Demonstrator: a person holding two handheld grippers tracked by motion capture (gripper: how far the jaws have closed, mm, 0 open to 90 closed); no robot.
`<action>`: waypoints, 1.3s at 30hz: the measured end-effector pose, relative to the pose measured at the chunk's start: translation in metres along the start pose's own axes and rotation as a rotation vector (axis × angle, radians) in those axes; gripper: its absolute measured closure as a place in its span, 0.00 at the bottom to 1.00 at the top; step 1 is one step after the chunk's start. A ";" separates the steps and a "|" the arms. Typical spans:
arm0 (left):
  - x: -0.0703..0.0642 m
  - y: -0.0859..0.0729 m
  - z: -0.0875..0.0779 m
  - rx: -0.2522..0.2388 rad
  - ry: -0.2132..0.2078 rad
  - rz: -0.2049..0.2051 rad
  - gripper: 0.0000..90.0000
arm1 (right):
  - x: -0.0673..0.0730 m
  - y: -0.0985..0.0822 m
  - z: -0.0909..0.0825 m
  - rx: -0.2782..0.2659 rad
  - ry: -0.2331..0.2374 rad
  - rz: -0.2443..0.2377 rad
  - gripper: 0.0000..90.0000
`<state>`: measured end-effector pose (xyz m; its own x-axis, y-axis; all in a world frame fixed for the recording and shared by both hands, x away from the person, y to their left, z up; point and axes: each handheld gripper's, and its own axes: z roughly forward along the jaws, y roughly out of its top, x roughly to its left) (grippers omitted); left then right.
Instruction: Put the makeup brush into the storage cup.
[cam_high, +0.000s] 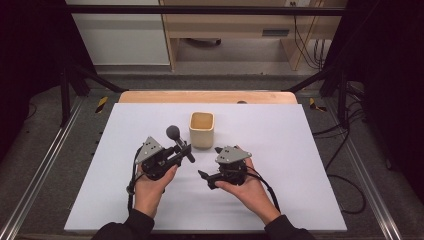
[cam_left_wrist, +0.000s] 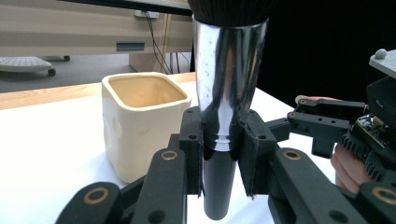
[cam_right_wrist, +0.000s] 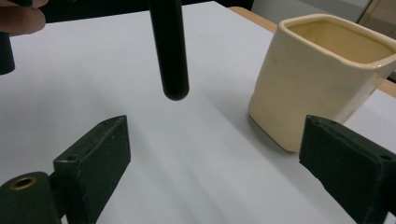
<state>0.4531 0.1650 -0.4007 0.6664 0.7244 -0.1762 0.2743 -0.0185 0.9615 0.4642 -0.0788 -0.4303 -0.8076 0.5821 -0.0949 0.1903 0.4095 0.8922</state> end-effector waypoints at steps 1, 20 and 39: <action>0.001 0.000 -0.001 0.001 0.003 0.002 0.81 | -0.001 0.000 -0.001 0.001 -0.002 0.004 0.09; 0.004 0.010 -0.001 0.052 0.027 0.037 0.81 | -0.028 -0.013 -0.041 -0.042 -0.107 0.061 0.07; -0.003 0.042 0.010 0.081 0.029 0.068 0.81 | -0.064 -0.064 -0.110 -0.197 -0.327 0.165 0.07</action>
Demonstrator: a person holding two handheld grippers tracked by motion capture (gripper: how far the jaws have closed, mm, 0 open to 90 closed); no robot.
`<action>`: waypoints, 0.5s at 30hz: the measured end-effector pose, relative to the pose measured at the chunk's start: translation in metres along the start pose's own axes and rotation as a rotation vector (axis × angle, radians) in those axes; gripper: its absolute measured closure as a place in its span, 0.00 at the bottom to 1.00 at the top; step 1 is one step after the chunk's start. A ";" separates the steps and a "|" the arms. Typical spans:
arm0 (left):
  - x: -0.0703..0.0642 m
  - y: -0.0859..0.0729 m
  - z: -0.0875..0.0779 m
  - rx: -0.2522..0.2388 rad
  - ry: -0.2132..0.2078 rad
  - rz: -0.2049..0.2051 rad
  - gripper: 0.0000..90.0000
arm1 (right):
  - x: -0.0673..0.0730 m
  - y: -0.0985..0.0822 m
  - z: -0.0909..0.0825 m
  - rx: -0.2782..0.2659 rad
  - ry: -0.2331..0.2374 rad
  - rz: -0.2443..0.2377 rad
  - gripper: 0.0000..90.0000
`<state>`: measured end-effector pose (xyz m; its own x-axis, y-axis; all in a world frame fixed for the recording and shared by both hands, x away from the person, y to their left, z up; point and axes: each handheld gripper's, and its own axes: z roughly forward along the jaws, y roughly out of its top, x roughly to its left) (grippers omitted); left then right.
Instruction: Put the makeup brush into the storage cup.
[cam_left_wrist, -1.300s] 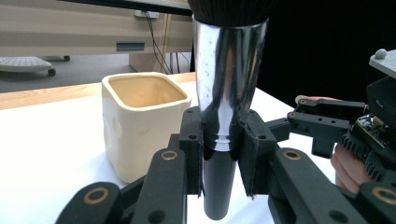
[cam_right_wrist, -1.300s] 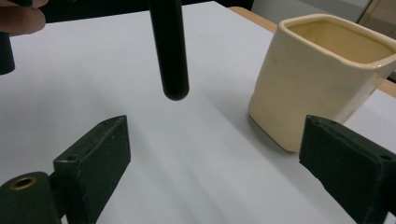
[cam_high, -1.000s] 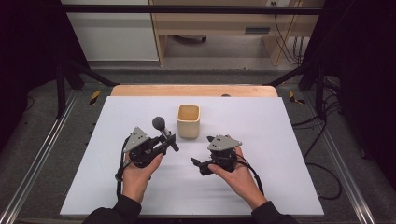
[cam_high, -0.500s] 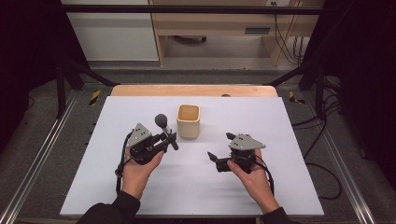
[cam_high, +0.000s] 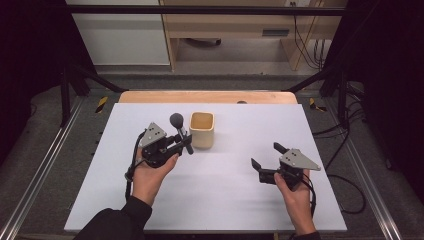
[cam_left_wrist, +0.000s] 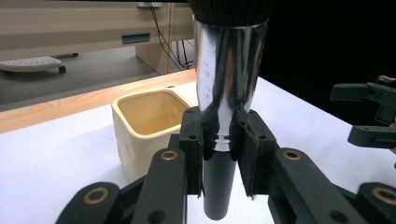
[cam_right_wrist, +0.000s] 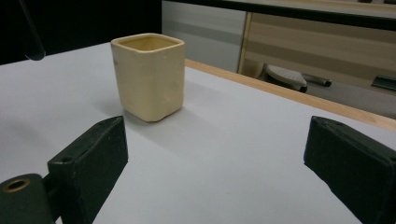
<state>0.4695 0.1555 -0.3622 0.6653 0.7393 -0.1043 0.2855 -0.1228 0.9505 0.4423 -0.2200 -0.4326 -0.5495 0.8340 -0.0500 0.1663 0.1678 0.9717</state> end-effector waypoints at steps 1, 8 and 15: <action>0.000 0.001 0.000 0.007 0.004 0.002 0.81 | -0.002 -0.003 -0.002 -0.008 -0.005 0.008 0.07; 0.005 0.004 -0.001 -0.009 0.025 -0.028 0.81 | -0.012 -0.014 -0.020 -0.058 -0.052 0.053 0.07; 0.019 0.005 -0.001 -0.017 0.042 -0.064 0.81 | -0.014 -0.027 -0.030 -0.056 -0.098 0.039 0.05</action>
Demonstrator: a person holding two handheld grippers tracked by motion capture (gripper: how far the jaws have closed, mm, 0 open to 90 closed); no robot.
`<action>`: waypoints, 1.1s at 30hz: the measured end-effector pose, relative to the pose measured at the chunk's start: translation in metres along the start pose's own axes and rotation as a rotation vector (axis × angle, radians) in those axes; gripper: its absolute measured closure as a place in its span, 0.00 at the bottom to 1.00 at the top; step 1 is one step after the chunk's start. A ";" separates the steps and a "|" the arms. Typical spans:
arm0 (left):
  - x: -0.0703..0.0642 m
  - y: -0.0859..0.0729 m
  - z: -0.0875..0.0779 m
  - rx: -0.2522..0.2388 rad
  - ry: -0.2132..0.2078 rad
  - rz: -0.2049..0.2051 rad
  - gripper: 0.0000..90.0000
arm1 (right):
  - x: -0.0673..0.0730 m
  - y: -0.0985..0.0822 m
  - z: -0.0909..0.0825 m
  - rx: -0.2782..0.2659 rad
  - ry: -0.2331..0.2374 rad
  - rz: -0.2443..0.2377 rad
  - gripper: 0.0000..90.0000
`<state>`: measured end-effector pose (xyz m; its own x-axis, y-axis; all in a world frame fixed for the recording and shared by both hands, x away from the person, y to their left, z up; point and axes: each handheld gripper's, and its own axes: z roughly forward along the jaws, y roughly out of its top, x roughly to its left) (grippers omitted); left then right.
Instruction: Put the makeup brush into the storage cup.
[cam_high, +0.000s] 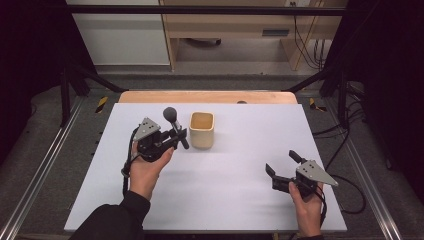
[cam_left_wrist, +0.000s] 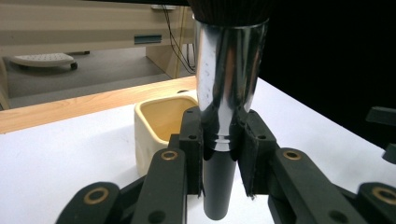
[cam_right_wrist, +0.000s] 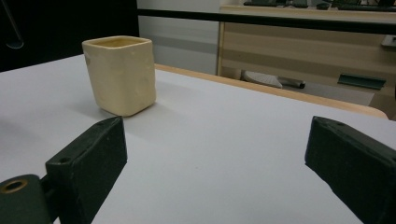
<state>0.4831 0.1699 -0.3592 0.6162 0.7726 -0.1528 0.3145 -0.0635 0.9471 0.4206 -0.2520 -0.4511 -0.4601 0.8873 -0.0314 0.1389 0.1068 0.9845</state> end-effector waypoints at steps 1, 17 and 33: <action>0.001 0.001 0.001 -0.004 -0.002 -0.007 0.81 | -0.001 0.000 -0.001 -0.010 -0.006 -0.001 0.05; -0.009 0.019 0.033 0.029 0.002 0.029 0.81 | -0.005 -0.009 -0.010 -0.047 -0.016 0.025 0.04; -0.011 0.026 0.045 -0.001 0.043 0.014 0.81 | -0.004 -0.010 -0.006 -0.005 -0.013 0.016 0.04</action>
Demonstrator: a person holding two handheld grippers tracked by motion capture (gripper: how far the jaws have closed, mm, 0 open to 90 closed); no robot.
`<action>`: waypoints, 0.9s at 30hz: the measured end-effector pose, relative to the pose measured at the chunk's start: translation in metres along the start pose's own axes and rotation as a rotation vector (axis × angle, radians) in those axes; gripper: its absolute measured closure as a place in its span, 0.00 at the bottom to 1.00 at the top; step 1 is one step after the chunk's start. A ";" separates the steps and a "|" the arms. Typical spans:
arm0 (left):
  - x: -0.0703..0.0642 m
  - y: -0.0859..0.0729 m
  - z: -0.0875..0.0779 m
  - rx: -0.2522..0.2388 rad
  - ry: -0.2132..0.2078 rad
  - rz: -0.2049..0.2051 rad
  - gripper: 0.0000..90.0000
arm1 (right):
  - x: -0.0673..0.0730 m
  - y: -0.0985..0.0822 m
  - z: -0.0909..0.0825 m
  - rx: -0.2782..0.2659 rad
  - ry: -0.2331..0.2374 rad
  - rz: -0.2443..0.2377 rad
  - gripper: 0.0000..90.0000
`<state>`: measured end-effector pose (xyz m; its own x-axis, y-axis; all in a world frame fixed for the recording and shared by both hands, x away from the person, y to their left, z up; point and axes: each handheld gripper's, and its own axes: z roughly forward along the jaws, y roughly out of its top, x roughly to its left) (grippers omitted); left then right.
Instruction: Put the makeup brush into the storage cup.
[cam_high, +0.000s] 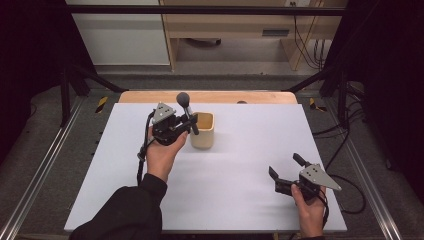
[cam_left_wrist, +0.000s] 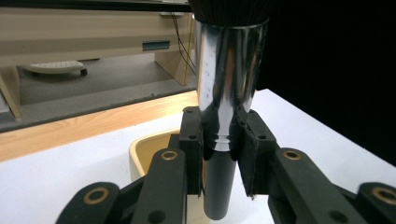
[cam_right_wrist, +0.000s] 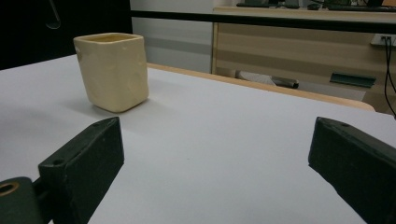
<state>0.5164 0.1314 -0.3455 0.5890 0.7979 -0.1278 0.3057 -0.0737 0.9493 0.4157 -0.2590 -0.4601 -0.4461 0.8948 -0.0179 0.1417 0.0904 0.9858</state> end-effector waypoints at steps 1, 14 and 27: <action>-0.001 0.001 0.001 0.004 0.005 0.008 0.81 | 0.001 0.000 0.000 -0.001 0.002 0.000 0.04; 0.002 0.010 0.005 0.000 0.018 0.007 0.81 | 0.001 -0.001 0.000 0.001 0.018 0.002 0.04; 0.000 0.020 0.010 -0.032 0.038 0.037 0.81 | 0.002 0.000 -0.002 -0.023 0.054 -0.012 0.05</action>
<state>0.5295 0.1238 -0.3289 0.5703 0.8174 -0.0814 0.2596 -0.0853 0.9619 0.4134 -0.2584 -0.4598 -0.4951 0.8686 -0.0212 0.1158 0.0902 0.9892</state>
